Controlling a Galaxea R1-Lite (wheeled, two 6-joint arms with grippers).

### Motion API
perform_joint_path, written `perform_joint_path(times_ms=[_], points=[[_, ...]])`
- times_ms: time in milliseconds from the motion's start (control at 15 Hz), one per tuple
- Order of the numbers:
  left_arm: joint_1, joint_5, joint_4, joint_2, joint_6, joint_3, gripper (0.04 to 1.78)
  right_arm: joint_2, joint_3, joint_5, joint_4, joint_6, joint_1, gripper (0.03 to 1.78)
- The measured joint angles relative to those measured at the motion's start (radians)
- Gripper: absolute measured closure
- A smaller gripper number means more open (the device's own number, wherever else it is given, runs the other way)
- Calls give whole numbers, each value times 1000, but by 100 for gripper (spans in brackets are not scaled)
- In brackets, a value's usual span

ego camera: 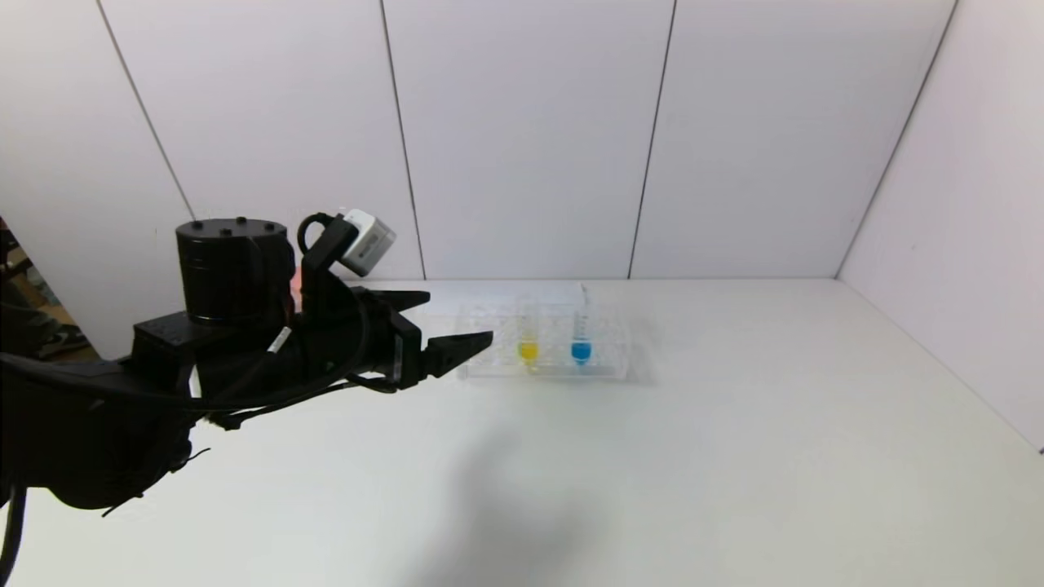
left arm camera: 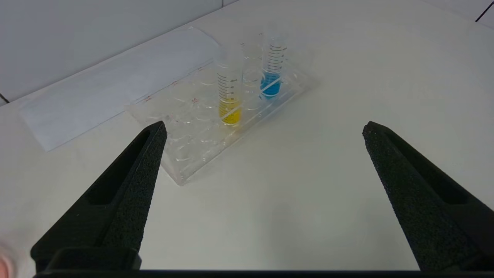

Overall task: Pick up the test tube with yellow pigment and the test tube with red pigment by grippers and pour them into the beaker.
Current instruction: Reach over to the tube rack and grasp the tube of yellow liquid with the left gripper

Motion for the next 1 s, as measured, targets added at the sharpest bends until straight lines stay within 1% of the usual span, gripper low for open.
perform_joint_path(times_ms=[133,267,733,1000], points=[[-32,45,-3,42,-3,-30,5,0,0,0,0,0,-1,11],[-54,70,-4,81,-4,-63,5,0,0,0,0,0,0,11],[-93,151,-2,221,-5,-198,5,0,0,0,0,0,-1,11],[-119,227,4,309,-19,-293,5,0,0,0,0,0,-1,11]])
